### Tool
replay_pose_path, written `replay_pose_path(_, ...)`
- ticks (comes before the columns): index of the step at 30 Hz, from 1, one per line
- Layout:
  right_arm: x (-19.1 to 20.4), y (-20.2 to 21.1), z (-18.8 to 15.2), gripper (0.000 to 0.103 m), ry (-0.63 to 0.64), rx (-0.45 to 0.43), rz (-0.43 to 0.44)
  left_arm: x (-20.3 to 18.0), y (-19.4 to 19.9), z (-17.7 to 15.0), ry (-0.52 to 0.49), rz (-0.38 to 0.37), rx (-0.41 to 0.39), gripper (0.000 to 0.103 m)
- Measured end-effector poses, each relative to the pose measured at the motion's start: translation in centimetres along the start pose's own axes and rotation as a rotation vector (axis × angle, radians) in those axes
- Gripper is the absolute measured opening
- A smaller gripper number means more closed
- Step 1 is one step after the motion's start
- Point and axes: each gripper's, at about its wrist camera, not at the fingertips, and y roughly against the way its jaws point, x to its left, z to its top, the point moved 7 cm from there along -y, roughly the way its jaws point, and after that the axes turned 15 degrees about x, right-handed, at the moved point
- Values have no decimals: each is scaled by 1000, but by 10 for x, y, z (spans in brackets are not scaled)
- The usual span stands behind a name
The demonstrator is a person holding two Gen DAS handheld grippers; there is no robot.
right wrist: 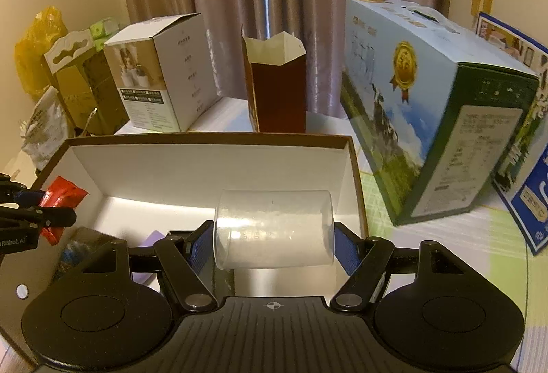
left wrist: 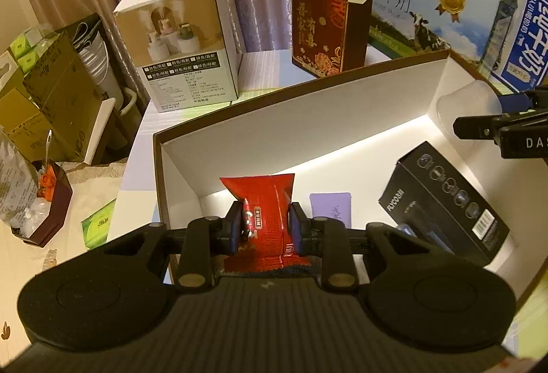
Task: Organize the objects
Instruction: 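Carry the candy packet and clear cup into the brown box and release both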
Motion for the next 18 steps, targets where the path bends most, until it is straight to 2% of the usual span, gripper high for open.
replay_pose_path(11,1,-16,16,69,30,-30,-37,6,-15,13,-5,8,8,24)
replay_pose_path(18,-2,-15,17,74,11,-34,-16,7,-20,15,-10,13,11,25)
